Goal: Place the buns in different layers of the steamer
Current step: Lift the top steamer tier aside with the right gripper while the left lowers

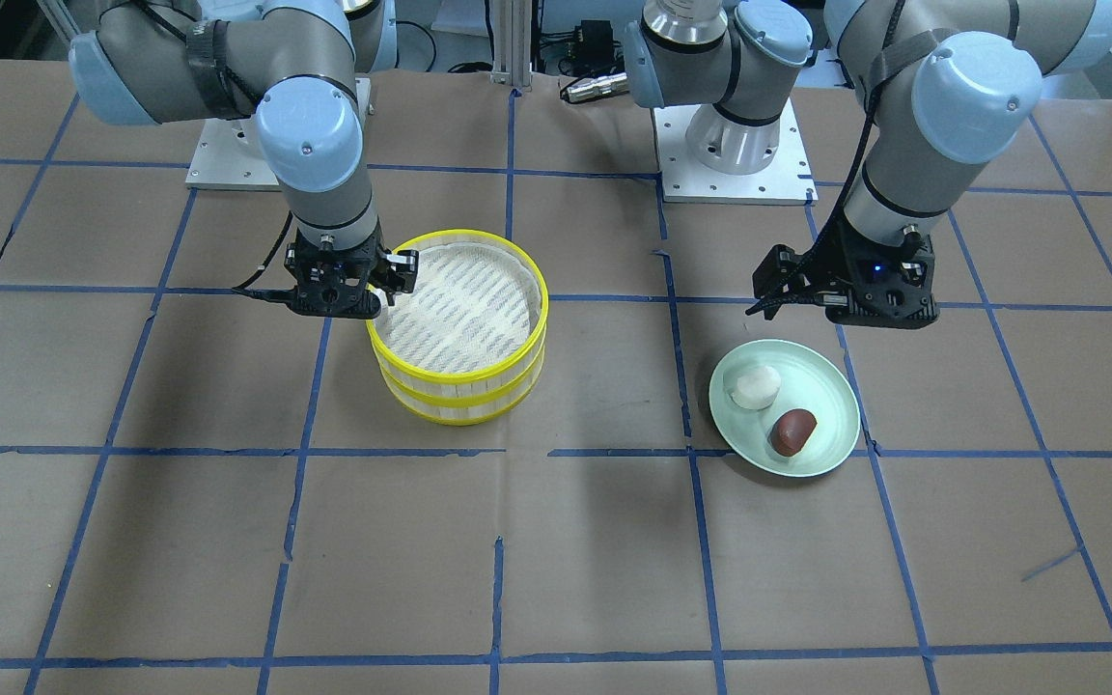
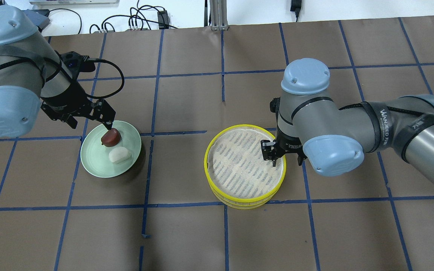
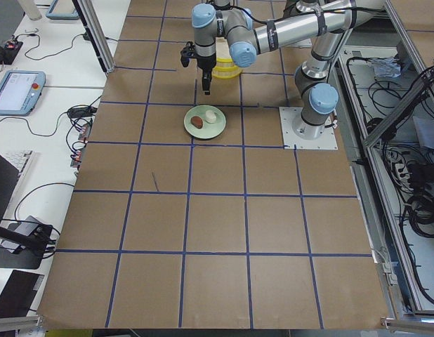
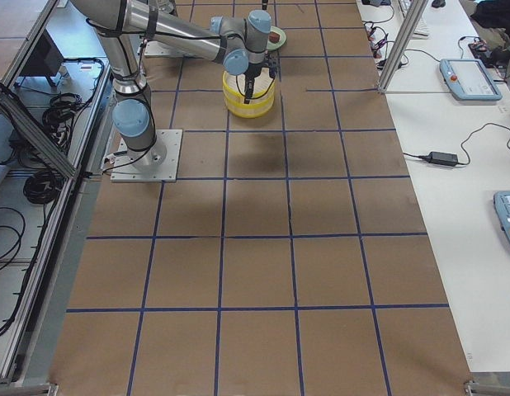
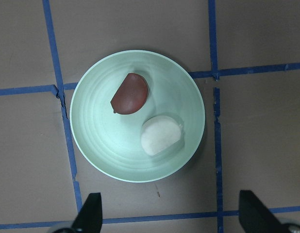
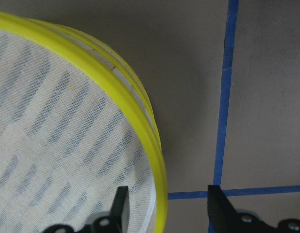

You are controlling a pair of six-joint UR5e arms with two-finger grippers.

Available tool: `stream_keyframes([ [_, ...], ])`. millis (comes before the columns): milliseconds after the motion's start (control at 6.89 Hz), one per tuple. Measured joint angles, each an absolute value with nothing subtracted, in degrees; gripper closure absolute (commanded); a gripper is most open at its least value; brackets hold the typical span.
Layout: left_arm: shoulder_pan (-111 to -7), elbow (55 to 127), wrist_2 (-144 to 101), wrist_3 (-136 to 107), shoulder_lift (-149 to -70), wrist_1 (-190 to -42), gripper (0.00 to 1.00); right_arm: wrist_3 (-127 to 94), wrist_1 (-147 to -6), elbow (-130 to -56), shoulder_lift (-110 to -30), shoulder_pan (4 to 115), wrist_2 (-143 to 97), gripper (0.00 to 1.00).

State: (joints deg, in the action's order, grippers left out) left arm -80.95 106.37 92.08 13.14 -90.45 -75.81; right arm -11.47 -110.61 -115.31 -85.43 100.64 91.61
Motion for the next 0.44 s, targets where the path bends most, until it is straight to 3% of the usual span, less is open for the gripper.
stream_keyframes([
  [290, -80.9, 106.4, 92.1, 13.1, -90.4, -75.8, 0.0, -11.4, -110.9, -115.3, -84.4, 100.6, 91.6, 0.91],
  [435, -80.9, 106.3, 92.1, 13.1, -90.4, -75.8, 0.0, -11.4, -110.7, -115.3, -84.3, 100.5, 92.0, 0.93],
])
